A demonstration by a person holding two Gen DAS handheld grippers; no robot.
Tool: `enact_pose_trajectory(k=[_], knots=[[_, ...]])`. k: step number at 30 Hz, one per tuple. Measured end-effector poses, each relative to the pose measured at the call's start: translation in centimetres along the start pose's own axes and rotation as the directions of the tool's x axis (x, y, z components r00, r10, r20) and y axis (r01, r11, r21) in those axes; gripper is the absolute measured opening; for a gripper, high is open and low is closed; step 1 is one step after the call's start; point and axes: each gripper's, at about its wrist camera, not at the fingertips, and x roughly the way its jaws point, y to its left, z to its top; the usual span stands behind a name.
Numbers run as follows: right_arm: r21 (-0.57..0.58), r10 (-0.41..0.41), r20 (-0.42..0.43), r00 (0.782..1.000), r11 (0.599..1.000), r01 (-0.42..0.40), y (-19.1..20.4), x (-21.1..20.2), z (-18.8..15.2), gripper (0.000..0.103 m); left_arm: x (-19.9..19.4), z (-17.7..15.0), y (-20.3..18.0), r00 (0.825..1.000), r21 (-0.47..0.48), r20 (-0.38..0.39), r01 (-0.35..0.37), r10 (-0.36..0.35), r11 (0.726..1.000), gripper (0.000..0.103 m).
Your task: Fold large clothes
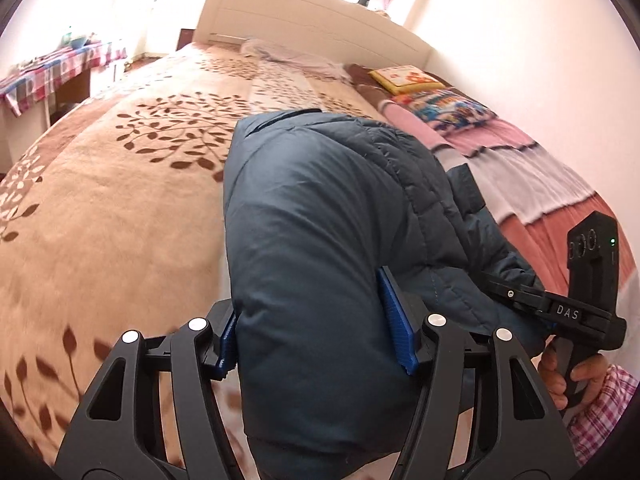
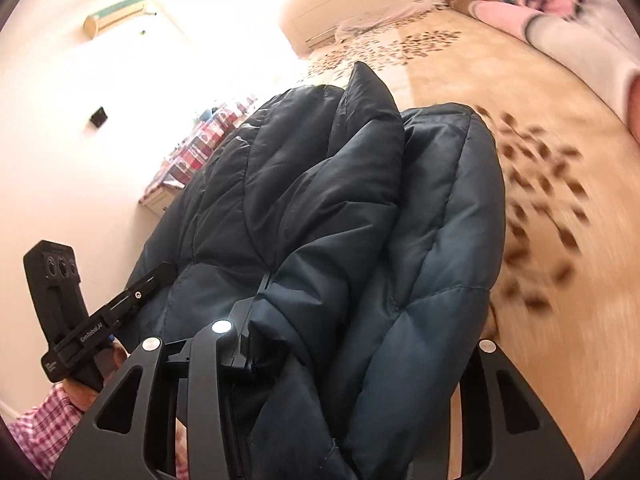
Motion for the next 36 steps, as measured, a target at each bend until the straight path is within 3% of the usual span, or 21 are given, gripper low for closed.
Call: enact_pose_trajectory(k=[5, 8, 10, 12, 18, 24, 31, 36], knots=[[-0.010, -0.061, -0.030, 0.998, 0.998, 0.061, -0.7, 4.4, 1.4, 0.044, 3.2, -0.2, 1.8, 1.000, -0.020, -0.019, -0.021, 0.021, 1.000, 0.064], [0.052, -0.073, -0.037, 0.997, 0.996, 0.075, -1.1, 5.1, 0.1, 0.057, 3.0, -1.1, 2.5, 0.999, -0.038, -0.032, -0.011, 0.010, 0.999, 0.072], [0.110, -0.072, -0.046, 0.996, 0.991, 0.077, -1.9, 4.9, -0.3, 0.072, 2.7, -1.2, 2.8, 0.999, -0.035, -0.050, -0.020, 0.018, 0.999, 0.074], [0.147, -0.063, -0.055, 0.997, 0.987, 0.070, -2.2, 4.1, -0.6, 0.075, 2.0, -1.2, 3.1, 0.998, -0.047, -0.062, -0.026, 0.023, 0.999, 0.075], [0.141, -0.083, 0.004, 0.997, 0.987, 0.081, -1.2, -1.0, -1.6, 0.078, -1.2, -2.5, 2.8, 0.996, -0.031, -0.056, -0.068, 0.067, 0.997, 0.077], [0.110, -0.104, 0.050, 0.993, 0.989, 0.098, 0.5, -5.3, -4.9, 0.078, -4.8, -5.6, 2.7, 0.992, -0.044, -0.079, -0.105, 0.101, 0.993, 0.077], [0.089, -0.095, -0.018, 0.995, 0.991, 0.096, 2.2, -7.1, -11.3, 0.073, -7.5, -8.8, 2.7, 0.977, -0.057, -0.121, -0.182, 0.174, 0.982, 0.077], [0.109, -0.086, -0.086, 0.993, 0.989, 0.096, 2.6, -7.0, -15.4, 0.070, -8.9, -10.8, 2.6, 0.972, -0.065, -0.152, -0.191, 0.180, 0.979, 0.077]])
